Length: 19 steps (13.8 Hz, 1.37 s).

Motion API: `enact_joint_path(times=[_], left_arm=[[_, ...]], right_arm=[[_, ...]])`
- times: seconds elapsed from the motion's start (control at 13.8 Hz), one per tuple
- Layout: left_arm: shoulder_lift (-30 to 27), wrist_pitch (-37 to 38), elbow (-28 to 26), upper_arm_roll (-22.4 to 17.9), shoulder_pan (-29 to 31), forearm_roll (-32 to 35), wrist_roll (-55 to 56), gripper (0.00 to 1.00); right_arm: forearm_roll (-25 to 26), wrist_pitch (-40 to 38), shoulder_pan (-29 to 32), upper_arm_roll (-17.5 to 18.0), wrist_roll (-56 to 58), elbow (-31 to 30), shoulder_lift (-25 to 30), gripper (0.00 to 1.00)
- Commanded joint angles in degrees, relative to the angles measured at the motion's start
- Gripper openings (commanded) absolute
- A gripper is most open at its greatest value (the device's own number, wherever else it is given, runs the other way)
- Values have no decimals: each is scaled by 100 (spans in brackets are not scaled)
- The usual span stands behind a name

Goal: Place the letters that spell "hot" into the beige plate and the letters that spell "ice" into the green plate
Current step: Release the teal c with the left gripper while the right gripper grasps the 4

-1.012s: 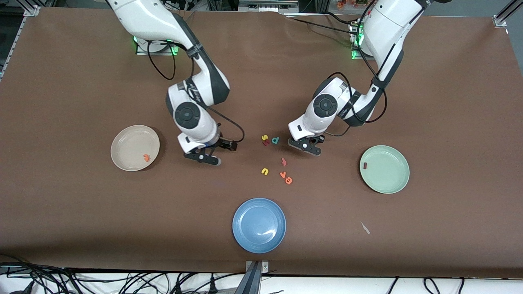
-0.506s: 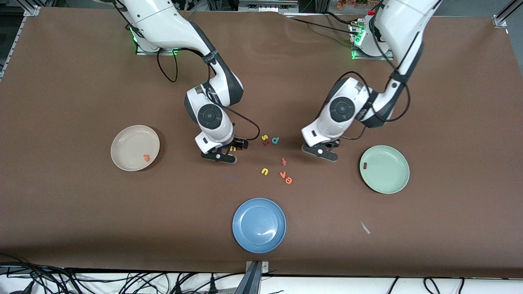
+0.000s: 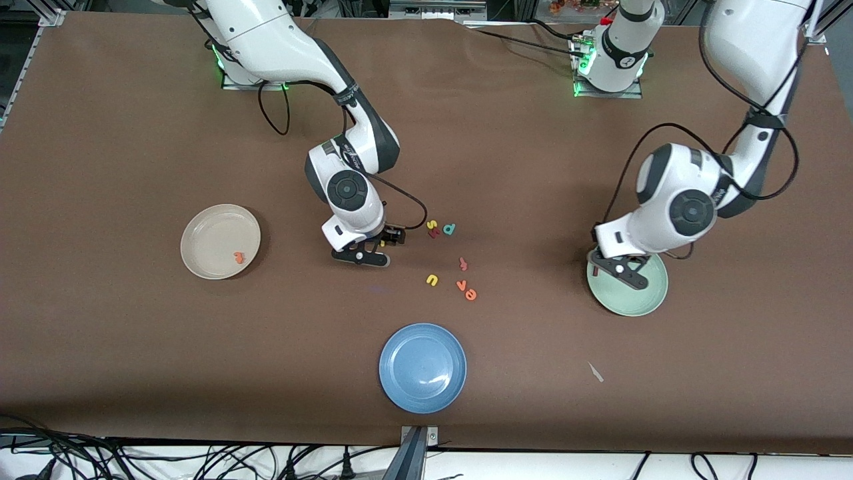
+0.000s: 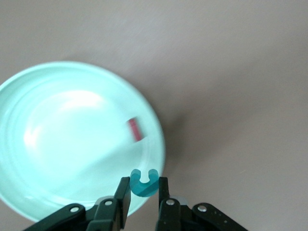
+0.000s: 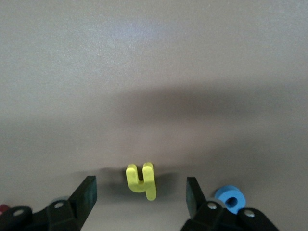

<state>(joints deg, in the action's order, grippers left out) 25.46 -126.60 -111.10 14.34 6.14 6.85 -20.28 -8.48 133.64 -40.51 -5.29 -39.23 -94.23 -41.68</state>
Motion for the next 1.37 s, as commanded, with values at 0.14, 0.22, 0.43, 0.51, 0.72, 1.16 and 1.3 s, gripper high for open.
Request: enact_joint_path(times=[0.14,0.22,0.43,0.51,0.72,1.16,1.3], left_arm=[[135,30,9,87,99,106,-258,100],[126,30,18,104,72,106,-257,100],[21,48,88,296,46,10,-144,100],[-14,48,140,446,46,9,-126,100],[3,48,307,727,11,1,539,100],[1021,21,1808,772,-902,80,2605,100],[1346,21,2266,746,-1210,71,3167,100]], right_arm=[[128,171,-45,-34,-41,150,-174,77],[128,179,-45,-34,-41,142,-174,76],[128,223,-53,-34,-32,124,-191,64],[128,250,-71,-34,-40,115,-191,57],[128,276,-115,-34,-41,80,-191,49],[128,285,-106,-34,-23,71,-191,24],[128,285,-106,-34,-23,80,-191,21]])
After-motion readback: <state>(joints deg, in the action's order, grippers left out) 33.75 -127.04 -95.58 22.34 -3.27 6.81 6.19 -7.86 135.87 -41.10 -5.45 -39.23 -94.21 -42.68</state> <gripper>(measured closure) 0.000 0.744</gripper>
